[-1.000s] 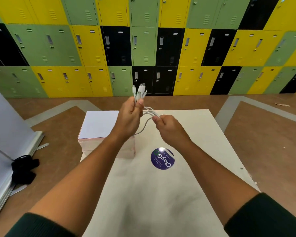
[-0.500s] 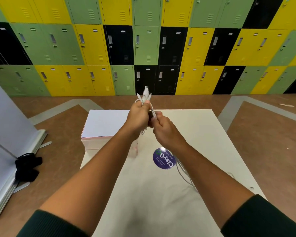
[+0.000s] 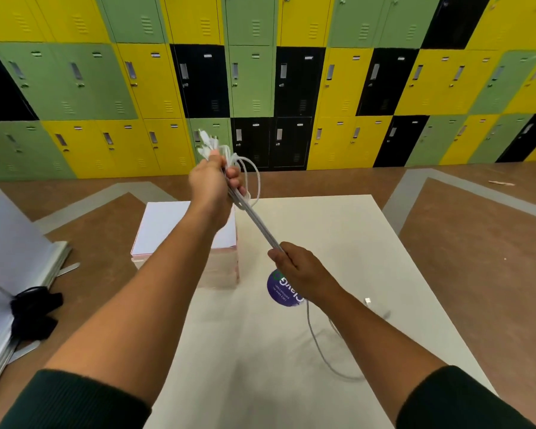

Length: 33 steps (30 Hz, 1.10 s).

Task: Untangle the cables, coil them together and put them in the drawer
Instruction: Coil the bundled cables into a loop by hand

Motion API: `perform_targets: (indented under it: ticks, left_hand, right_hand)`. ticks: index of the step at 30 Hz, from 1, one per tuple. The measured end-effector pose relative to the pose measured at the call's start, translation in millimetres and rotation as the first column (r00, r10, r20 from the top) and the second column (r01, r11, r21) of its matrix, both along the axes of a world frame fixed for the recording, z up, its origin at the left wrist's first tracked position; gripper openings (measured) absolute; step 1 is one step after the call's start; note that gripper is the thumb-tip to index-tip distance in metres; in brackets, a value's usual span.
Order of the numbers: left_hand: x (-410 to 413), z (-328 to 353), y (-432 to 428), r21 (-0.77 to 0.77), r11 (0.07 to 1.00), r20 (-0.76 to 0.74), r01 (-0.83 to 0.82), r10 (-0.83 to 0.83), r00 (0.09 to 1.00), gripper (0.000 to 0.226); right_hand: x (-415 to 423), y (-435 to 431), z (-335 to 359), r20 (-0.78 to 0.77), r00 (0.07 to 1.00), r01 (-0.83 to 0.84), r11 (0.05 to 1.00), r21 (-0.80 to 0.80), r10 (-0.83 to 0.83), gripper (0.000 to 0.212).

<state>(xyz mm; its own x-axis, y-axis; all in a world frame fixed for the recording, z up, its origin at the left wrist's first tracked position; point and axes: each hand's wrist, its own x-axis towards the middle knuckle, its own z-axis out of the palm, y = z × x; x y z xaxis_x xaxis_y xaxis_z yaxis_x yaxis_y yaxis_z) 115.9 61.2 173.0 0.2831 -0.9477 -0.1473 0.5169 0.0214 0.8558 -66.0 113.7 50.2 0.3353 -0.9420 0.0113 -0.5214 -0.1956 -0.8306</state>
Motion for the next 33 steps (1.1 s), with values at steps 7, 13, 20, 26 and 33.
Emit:
perform_targets:
  ticks: [7,13,20,26,33]
  left_hand:
    - [46,58,-18,-0.184,0.975,-0.238,-0.122,0.076,0.968,0.039]
    - [55,64,-21,-0.193,0.974,-0.236,-0.117,0.070,0.969,0.042]
    - [64,58,-22,-0.210,0.963,-0.259,-0.171,0.114,0.959,0.041]
    - [60,45,-24,-0.193,0.965,-0.253,-0.180,0.128,0.959,0.040]
    - [46,29,-23,-0.177,0.971,-0.203,-0.159,0.122,0.972,0.038]
  right_hand:
    - [-44,2,-33,0.027,0.995,0.096,0.987,0.128,-0.100,0.030]
    - [-53,4,-31,0.180,0.962,0.143,0.943,0.301,-0.203,0.043]
    - [-77,12,-61,0.016,0.983,0.164,0.920,0.355,-0.181,0.040]
    - [-82,11,-59,-0.011,0.941,0.325,0.897,0.301,-0.337,0.045]
    - [-83,4,-36,0.095,0.816,0.402,0.678,0.616,-0.570,0.044]
